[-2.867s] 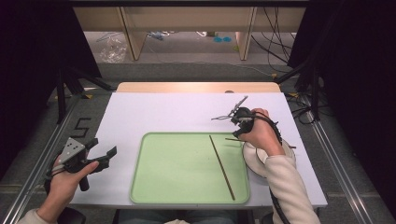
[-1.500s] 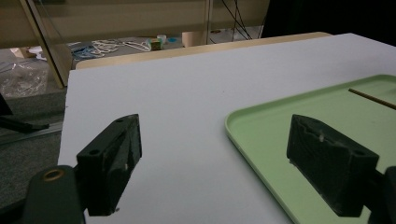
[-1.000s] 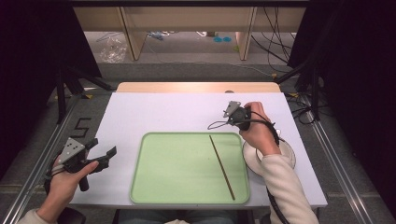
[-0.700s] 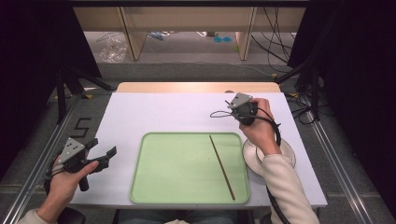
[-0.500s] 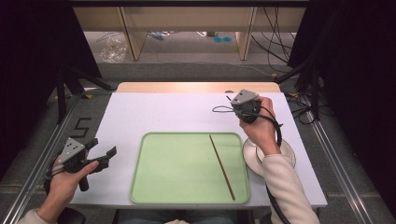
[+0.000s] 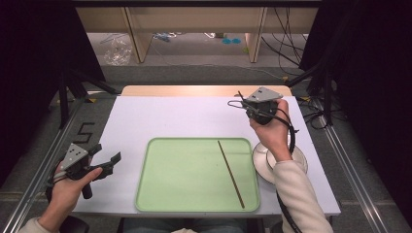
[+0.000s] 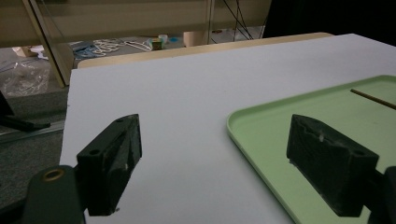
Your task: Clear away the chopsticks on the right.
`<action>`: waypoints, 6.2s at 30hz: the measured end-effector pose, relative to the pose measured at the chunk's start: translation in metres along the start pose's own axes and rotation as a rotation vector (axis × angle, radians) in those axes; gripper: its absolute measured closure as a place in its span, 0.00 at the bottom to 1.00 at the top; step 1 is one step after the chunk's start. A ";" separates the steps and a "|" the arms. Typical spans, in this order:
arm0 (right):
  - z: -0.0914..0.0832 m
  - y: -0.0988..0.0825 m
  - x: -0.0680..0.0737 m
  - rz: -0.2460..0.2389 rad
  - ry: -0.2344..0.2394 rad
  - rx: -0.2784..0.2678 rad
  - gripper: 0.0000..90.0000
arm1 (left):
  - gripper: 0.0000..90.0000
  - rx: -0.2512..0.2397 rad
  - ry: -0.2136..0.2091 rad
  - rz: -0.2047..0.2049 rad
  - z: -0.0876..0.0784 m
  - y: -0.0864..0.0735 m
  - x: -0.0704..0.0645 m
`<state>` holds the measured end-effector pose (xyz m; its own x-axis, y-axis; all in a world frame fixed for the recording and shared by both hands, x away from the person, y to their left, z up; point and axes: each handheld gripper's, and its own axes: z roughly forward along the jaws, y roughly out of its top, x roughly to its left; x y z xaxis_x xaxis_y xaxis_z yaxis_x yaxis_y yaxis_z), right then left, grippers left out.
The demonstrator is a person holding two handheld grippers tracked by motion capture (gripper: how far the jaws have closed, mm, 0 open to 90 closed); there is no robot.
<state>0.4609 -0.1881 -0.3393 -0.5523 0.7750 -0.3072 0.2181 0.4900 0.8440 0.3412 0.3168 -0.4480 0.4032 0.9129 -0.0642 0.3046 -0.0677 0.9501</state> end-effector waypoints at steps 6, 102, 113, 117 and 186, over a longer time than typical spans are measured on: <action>-0.003 0.003 -0.001 0.067 0.009 -0.059 0.97 | 0.20 -0.001 0.001 0.000 0.000 0.000 0.000; 0.067 -0.046 0.042 0.609 0.101 0.739 0.97 | 0.20 0.000 0.001 0.001 -0.001 0.000 0.000; 0.073 -0.053 0.045 0.606 0.088 0.772 0.97 | 0.20 0.001 0.000 0.000 -0.001 0.000 0.000; 0.075 -0.055 0.045 0.600 0.088 0.777 0.96 | 0.20 0.000 0.000 0.002 -0.001 0.000 0.000; -0.034 -0.078 0.035 0.265 0.211 0.103 0.38 | 0.20 0.002 0.015 -0.012 -0.002 -0.001 0.000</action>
<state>0.3969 -0.2127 -0.4005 -0.6171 0.7866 0.0231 0.4503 0.3289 0.8301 0.3391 0.3177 -0.4481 0.3861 0.9197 -0.0710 0.3111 -0.0574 0.9486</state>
